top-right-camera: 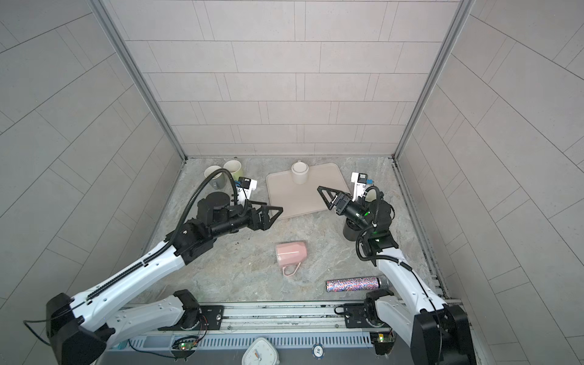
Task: Turn the mug right side up
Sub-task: Rotate the mug at the center of the table.
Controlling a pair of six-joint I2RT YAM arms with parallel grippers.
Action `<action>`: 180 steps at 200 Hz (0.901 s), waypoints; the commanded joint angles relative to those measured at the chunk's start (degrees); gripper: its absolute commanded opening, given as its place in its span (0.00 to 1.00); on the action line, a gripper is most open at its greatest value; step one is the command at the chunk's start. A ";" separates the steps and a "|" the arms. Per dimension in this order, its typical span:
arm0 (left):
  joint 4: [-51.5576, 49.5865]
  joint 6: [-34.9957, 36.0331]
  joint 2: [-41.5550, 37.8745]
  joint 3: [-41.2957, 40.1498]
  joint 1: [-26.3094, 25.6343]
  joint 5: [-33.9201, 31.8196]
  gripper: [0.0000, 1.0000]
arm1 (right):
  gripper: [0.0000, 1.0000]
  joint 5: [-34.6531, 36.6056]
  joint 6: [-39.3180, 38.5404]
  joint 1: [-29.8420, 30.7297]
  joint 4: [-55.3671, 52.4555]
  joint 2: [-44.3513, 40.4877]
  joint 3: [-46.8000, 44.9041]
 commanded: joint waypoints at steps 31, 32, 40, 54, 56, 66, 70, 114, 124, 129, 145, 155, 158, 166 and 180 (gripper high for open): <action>-14.82 1.50 -1.24 -8.99 -5.45 -5.35 0.97 | 1.00 5.72 -21.73 0.15 -36.07 -8.14 4.54; -14.80 1.50 -1.20 -9.06 -5.58 -5.26 0.97 | 0.99 5.72 -21.86 0.11 -36.40 -8.15 5.38; -15.02 1.62 -1.13 -9.88 -6.29 -4.91 0.96 | 1.00 5.65 -22.81 0.13 -38.80 -8.16 6.17; -17.41 1.92 -1.08 -10.31 -7.22 -4.46 0.95 | 1.00 4.98 -23.72 0.16 -41.39 -8.42 5.75; -17.83 1.94 -1.07 -10.36 -7.32 -4.17 0.95 | 1.00 4.83 -23.86 0.16 -41.61 -8.47 5.64; -19.16 2.11 -1.38 -10.97 -7.82 -2.45 0.93 | 0.99 4.45 -24.46 0.08 -42.83 -8.82 5.36; -19.37 2.12 -1.64 -11.46 -8.11 -1.79 0.93 | 0.99 4.41 -24.73 0.09 -43.27 -9.11 5.26; -18.37 0.81 -4.50 -17.32 -11.68 0.82 0.84 | 0.99 4.71 -25.68 0.31 -47.18 -11.77 3.31; -17.51 0.97 -4.08 -17.64 -11.89 0.90 0.82 | 0.99 4.39 -24.95 0.34 -47.28 -12.64 2.52; -16.79 0.87 -3.73 -17.73 -11.94 0.78 0.82 | 1.00 4.15 -24.71 0.44 -47.32 -13.14 2.06; -11.04 -0.79 -2.37 -19.80 -11.93 0.92 0.82 | 0.99 4.22 -24.37 0.63 -48.74 -14.75 1.14; -6.07 -2.61 -1.14 -21.60 -11.87 1.49 0.80 | 0.99 4.23 -24.35 0.76 -49.87 -15.81 0.75; -4.53 -3.15 -0.84 -22.13 -11.86 1.86 0.80 | 1.00 4.27 -24.37 0.76 -50.24 -16.19 0.54; -0.84 -4.19 0.40 -23.38 -11.95 2.75 0.77 | 0.99 4.51 -24.30 0.75 -51.07 -17.08 0.24; 1.69 -4.69 2.72 -23.94 -12.04 2.67 0.75 | 0.99 4.93 -24.07 0.72 -52.55 -18.62 -0.19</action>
